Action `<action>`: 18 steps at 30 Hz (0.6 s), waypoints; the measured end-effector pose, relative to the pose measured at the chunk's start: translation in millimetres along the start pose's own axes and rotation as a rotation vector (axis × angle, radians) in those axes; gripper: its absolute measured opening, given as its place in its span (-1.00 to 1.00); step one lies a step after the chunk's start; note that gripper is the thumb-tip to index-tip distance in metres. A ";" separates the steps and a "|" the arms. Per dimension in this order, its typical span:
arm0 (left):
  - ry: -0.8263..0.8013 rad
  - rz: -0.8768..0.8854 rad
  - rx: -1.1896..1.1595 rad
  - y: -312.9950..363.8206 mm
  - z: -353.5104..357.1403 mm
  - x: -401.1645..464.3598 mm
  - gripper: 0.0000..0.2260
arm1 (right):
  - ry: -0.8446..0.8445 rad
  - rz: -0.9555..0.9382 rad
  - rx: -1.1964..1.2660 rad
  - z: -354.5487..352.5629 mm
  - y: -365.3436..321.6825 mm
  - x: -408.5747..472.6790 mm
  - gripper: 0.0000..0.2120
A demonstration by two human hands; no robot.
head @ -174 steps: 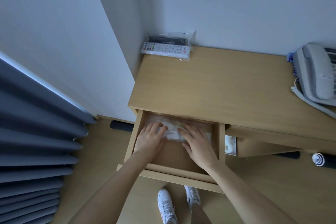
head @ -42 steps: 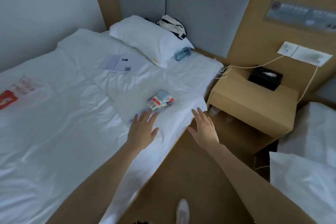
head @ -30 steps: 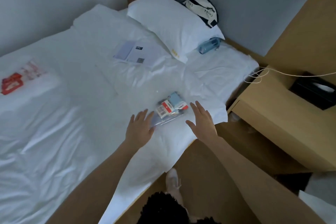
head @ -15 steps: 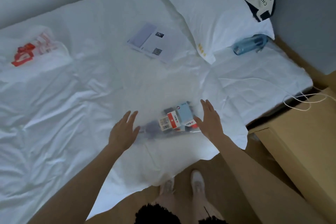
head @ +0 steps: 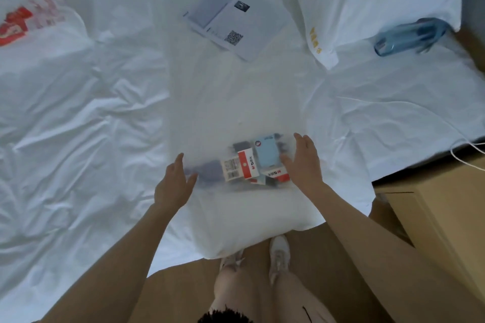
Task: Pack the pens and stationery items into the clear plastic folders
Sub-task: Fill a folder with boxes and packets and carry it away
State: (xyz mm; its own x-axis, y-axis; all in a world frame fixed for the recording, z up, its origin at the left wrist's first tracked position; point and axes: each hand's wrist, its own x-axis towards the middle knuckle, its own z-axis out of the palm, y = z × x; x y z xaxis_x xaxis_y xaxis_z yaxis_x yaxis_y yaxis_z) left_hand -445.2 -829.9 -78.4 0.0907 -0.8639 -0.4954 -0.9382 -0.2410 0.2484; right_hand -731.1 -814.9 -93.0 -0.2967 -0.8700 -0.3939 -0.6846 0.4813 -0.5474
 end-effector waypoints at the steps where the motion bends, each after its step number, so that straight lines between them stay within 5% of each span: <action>1: 0.007 -0.018 -0.028 -0.2 1.2 -0.1 -0.39 | 0.021 0.008 -0.013 1.0 0.4 0.6 -0.38; 18: 0.276 0.004 -0.272 -15.5 -40.1 -2.9 -0.68 | 0.144 0.185 0.366 -2.5 -10.8 0.6 -0.48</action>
State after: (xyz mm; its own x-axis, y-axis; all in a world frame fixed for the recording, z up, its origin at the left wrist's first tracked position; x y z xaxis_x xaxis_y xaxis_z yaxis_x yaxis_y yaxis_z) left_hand -417.5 -841.4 -47.4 0.2089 -0.9426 -0.2605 -0.8193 -0.3141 0.4796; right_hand -725.6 -820.9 -85.5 -0.4994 -0.7593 -0.4172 -0.3378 0.6141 -0.7133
